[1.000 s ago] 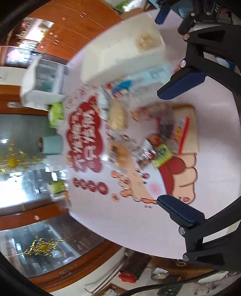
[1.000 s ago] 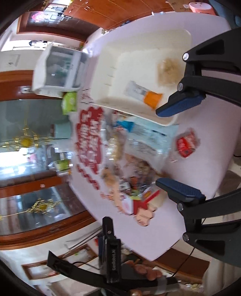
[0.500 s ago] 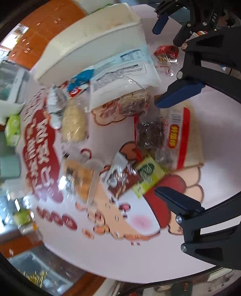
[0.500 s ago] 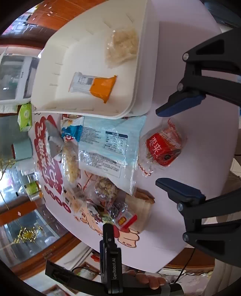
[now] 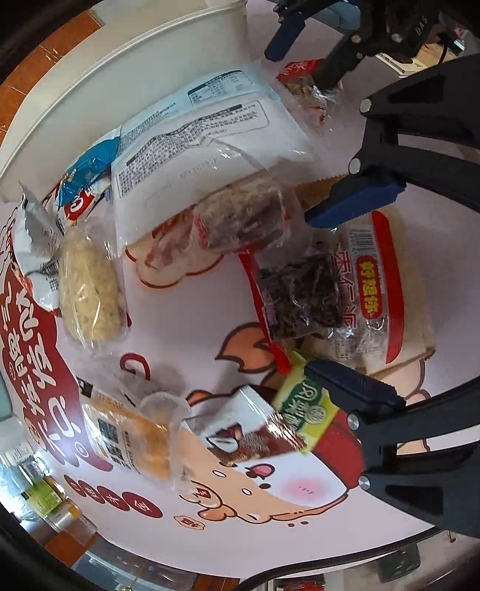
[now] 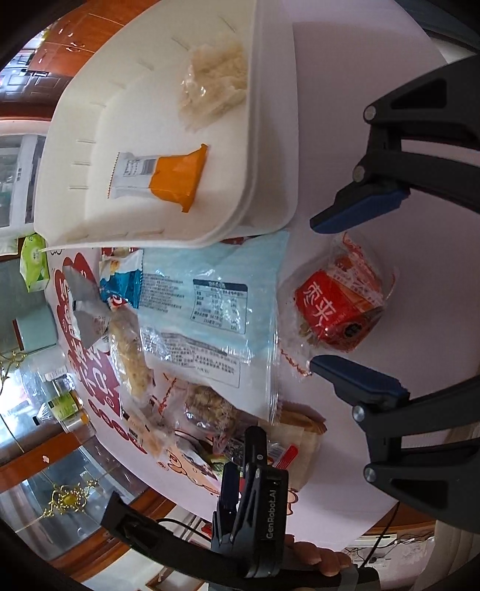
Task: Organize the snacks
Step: 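Move both tools back to the snack pile, then grasp the red-labelled dark snack packet with the left tool while the right tool grasps the red-wrapped bag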
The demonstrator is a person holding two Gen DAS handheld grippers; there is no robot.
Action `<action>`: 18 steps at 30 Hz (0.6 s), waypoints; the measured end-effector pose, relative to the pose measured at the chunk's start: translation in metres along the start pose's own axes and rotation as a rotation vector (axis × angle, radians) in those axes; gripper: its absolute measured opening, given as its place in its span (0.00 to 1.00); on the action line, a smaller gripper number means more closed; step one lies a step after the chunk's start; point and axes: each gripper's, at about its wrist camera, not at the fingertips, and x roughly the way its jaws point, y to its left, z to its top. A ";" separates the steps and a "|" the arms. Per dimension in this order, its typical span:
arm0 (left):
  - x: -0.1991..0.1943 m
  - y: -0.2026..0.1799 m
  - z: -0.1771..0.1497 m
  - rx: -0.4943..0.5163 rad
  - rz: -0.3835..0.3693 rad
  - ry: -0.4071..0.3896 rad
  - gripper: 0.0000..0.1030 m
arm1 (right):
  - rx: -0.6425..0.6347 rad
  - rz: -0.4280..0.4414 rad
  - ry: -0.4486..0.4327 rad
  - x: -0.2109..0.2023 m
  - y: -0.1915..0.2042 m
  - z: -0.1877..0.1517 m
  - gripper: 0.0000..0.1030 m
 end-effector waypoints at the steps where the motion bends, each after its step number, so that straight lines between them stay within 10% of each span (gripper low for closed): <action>1: 0.000 -0.003 0.000 0.002 -0.002 -0.002 0.67 | 0.000 0.000 0.001 0.002 0.000 0.000 0.67; 18: 0.008 -0.005 0.001 -0.100 -0.011 0.005 0.80 | -0.144 -0.009 0.015 0.008 0.011 -0.007 0.54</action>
